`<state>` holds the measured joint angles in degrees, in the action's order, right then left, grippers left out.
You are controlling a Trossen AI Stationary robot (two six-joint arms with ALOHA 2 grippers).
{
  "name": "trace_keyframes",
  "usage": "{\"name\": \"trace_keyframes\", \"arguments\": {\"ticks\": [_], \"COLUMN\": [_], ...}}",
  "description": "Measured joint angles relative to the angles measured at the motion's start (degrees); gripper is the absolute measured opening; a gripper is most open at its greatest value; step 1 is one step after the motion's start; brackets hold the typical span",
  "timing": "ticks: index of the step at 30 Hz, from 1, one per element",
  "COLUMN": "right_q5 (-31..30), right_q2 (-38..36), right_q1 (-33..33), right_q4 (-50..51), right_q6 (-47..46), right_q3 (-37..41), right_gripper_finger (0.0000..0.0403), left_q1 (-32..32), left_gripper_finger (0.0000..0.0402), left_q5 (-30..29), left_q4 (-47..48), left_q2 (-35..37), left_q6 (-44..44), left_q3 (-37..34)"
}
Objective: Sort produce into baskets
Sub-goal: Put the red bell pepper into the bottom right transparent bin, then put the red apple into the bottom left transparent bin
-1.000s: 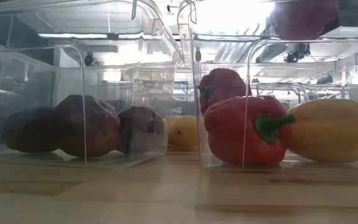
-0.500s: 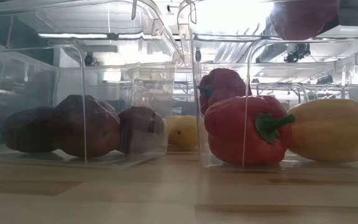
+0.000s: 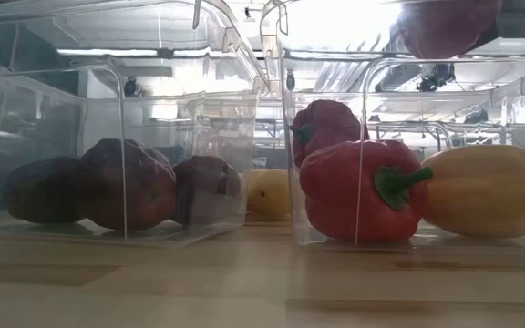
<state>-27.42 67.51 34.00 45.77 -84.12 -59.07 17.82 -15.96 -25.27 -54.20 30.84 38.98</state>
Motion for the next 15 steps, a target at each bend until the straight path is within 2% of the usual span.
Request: {"name": "trace_keyframes", "arguments": {"ticks": [7, 12, 15], "right_q5": [0.0, 2.2, 2.9], "right_q2": [0.0, -0.4, -0.4], "right_q1": [-0.1, -1.0, -1.4], "right_q4": [-0.2, -1.7, -3.9], "right_q6": [-3.5, -4.9, -9.3], "right_q3": [0.0, 0.0, 0.0], "right_gripper_finger": [0.0391, 0.0374, 0.0370], "left_q1": [-2.6, -4.5, -5.7], "left_gripper_finger": [0.0355, 0.0355, 0.0355], "left_q5": [5.5, 6.0, 6.0], "left_q4": [7.5, 14.2, 17.8], "left_q2": [4.7, 10.8, 14.2], "left_q6": [0.0, -1.8, -2.9], "left_q3": [0.0, 0.0, 0.0]}}
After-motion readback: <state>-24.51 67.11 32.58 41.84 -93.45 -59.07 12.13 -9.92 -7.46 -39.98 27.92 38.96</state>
